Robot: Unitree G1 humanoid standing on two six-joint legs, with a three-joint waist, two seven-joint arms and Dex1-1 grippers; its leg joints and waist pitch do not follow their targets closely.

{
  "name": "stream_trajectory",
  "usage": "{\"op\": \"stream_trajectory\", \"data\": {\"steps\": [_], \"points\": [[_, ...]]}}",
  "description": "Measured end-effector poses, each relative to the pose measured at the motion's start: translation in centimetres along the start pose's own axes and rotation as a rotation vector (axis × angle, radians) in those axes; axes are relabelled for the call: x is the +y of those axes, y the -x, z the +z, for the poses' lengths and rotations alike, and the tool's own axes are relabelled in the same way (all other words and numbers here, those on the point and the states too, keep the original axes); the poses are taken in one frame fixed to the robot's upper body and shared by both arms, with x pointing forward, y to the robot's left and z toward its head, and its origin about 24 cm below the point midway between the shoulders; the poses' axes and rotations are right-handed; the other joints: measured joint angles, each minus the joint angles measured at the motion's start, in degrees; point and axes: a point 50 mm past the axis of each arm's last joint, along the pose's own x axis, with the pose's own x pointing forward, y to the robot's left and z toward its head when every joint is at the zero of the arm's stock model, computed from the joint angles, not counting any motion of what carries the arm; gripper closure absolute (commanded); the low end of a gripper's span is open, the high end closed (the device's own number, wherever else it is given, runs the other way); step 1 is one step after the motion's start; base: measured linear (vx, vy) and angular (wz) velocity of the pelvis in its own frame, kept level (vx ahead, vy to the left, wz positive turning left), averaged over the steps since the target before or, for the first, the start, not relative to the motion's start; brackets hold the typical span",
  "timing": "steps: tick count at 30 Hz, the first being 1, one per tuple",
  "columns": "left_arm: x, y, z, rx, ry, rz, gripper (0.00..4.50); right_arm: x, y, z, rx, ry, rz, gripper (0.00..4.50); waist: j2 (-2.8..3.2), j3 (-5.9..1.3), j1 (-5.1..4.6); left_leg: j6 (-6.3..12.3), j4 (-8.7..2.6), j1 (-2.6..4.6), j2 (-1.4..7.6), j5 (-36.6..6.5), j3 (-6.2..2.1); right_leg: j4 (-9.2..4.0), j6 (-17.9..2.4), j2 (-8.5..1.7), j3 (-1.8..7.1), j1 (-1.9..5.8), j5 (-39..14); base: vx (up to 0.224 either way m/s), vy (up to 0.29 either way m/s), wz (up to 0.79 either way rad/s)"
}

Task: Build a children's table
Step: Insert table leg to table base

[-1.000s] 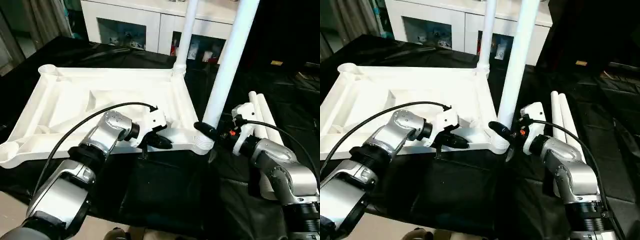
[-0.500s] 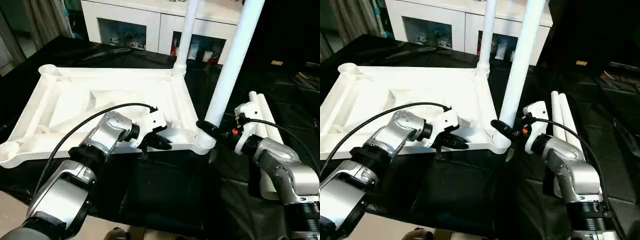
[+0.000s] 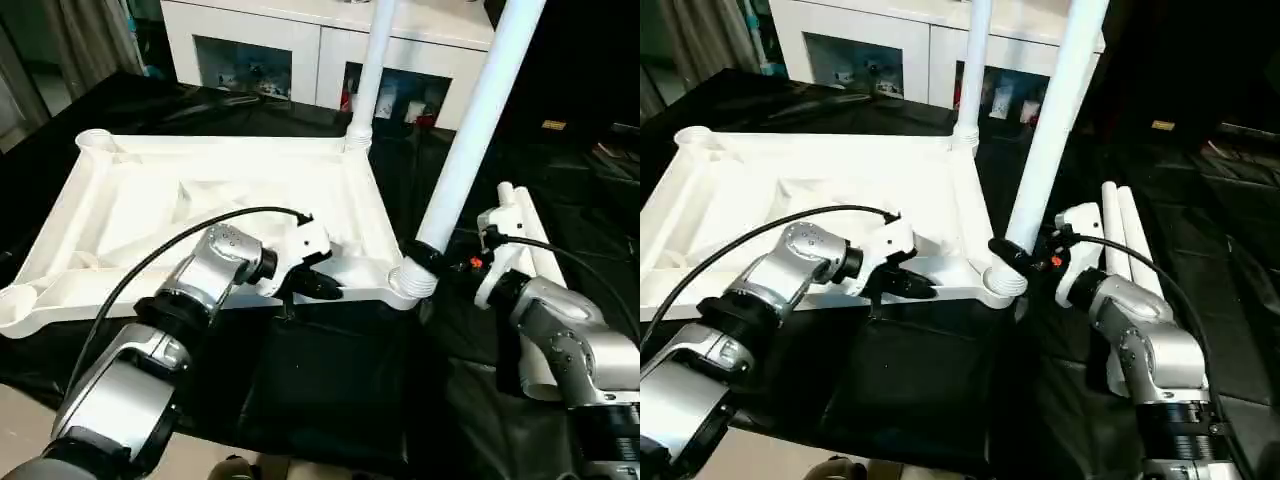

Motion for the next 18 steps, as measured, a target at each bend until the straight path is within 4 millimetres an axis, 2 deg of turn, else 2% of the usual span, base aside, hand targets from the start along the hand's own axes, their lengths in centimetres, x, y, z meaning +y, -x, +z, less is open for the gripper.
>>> {"op": "stream_trajectory", "data": {"steps": [3,11,18], "points": [[-0.1,0.0,-0.1,-0.004,0.003,0.001,4.5,0.1,-0.6,-0.4,-0.008,-0.034,0.002,2.64,0.23,-0.13,-0.22,0.0,-0.02,-0.03,-0.01,0.0,0.02,-0.09,0.0,0.0,0.0,0.0,0.0,0.0,0.0,0.0],[-0.1,0.1,-0.2,-0.007,0.015,0.006,4.5,-0.4,-0.9,-0.9,-0.048,-0.084,-0.022,2.64,0.29,-0.14,-0.46,0.0,-0.07,-0.02,-0.01,0.0,0.04,-0.15,0.0,0.0,0.0,0.02,0.0,0.0,0.0,0.0],[-0.2,-0.1,-0.1,-0.011,0.013,0.011,4.5,-0.3,-0.1,-2.1,-0.135,-0.139,-0.044,2.64,0.44,-0.23,-0.47,0.01,-0.13,0.0,-0.02,0.0,0.04,-0.28,0.0,0.0,-0.01,0.09,0.0,0.0,0.0,0.0]]}}
